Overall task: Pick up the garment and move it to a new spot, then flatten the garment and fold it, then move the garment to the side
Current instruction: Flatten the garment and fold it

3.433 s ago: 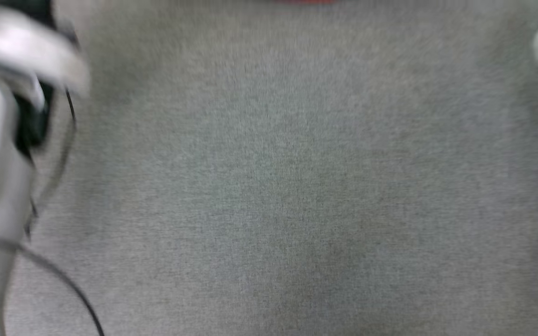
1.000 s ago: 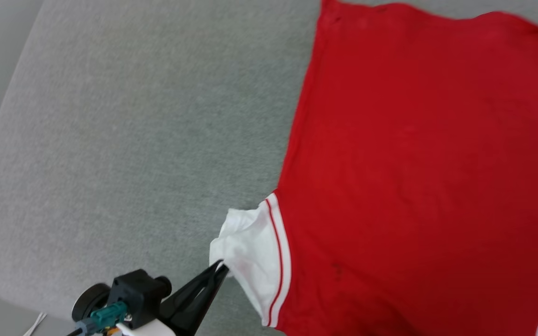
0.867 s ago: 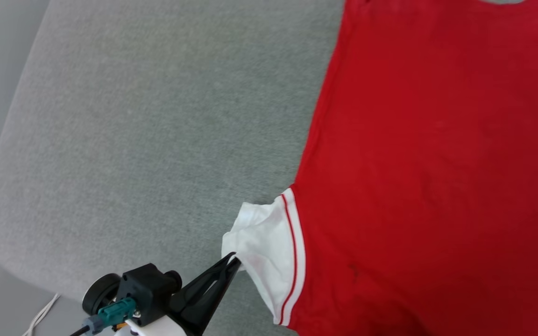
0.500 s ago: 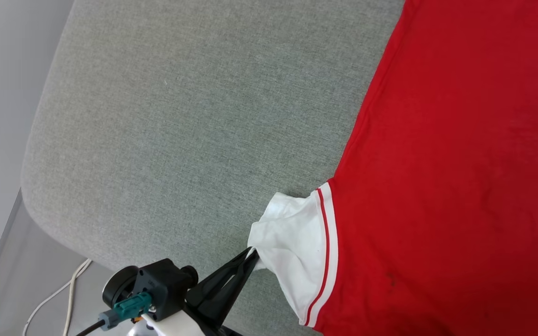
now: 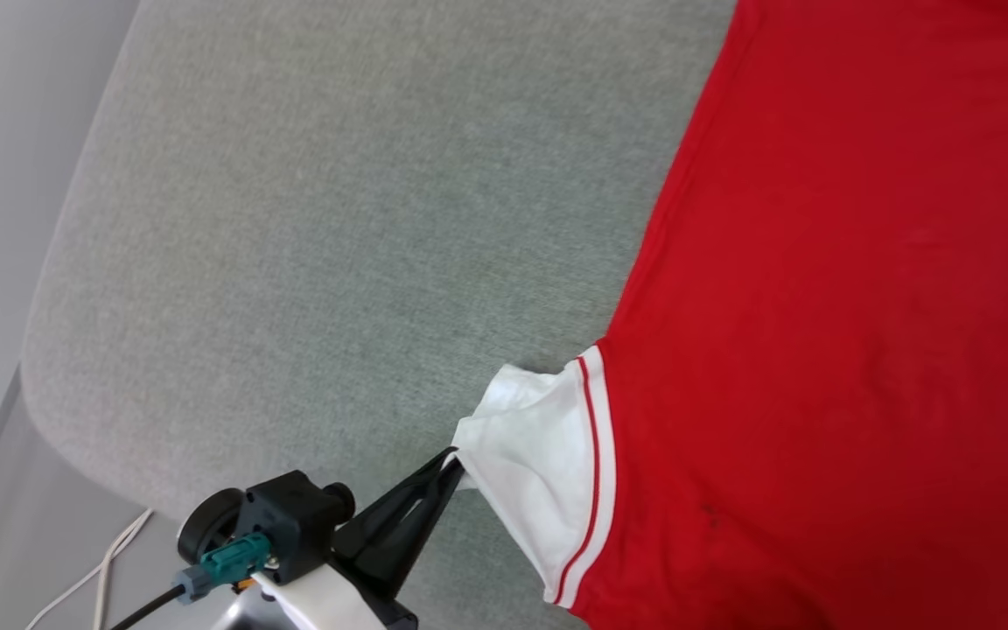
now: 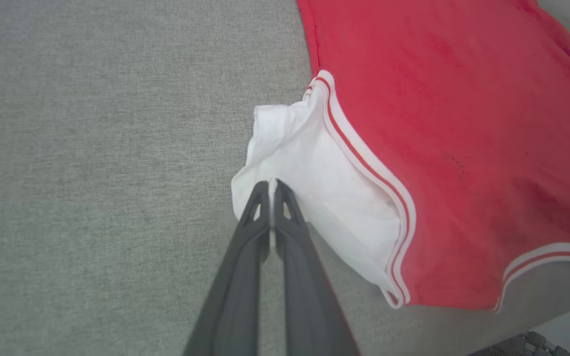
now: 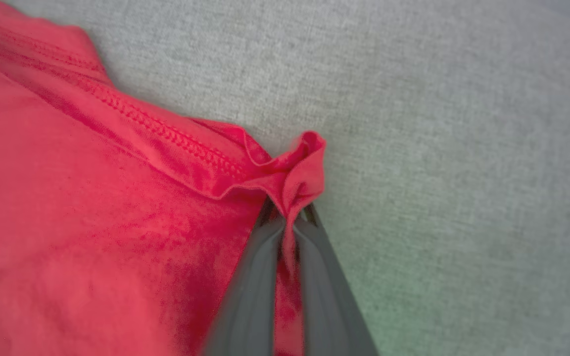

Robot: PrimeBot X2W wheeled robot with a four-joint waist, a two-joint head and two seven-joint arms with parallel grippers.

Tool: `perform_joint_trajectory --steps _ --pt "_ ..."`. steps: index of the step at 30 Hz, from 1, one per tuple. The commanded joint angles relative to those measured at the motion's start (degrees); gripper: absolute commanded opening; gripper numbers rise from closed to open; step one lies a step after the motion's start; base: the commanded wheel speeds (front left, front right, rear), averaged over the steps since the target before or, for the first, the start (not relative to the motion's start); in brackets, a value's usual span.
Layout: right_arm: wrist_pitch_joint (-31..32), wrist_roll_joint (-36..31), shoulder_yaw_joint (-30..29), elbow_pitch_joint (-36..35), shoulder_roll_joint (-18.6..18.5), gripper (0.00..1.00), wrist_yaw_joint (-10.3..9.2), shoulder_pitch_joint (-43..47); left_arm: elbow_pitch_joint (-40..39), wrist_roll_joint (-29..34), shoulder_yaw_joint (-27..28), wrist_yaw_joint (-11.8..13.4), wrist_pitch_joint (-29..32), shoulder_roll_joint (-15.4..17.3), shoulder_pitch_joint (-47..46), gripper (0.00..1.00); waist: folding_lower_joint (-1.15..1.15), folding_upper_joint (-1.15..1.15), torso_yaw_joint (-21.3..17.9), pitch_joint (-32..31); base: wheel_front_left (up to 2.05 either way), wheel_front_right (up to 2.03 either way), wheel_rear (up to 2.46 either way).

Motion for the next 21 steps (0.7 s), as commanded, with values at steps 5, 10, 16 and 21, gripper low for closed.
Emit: perform_joint_trajectory --steps 5,10,16,21 --pt "-0.98 1.61 1.06 2.53 0.95 0.0 -0.04 7.68 1.2 0.84 0.99 1.29 -0.15 1.59 0.84 0.0 -0.01 0.0 -5.32 -5.94 0.0 0.0 0.0" --pt "-3.73 5.32 2.24 1.94 1.98 0.0 -0.04 14.5 2.79 -0.03 1.81 2.33 -0.36 2.55 2.74 0.0 -0.01 0.0 -9.83 -11.39 0.0 0.0 0.0" --pt "-5.91 11.03 3.2 -2.92 2.64 0.0 -0.04 23.44 4.5 -1.28 3.52 3.94 -1.31 3.7 5.79 0.0 -0.01 0.0 -15.67 -16.52 0.0 0.0 0.0" --pt "-7.01 13.99 1.86 -8.95 2.32 0.0 -0.04 32.25 5.62 -1.99 4.45 4.68 -2.27 4.4 7.48 0.0 -0.01 0.0 -19.42 -19.26 0.0 0.0 0.0"
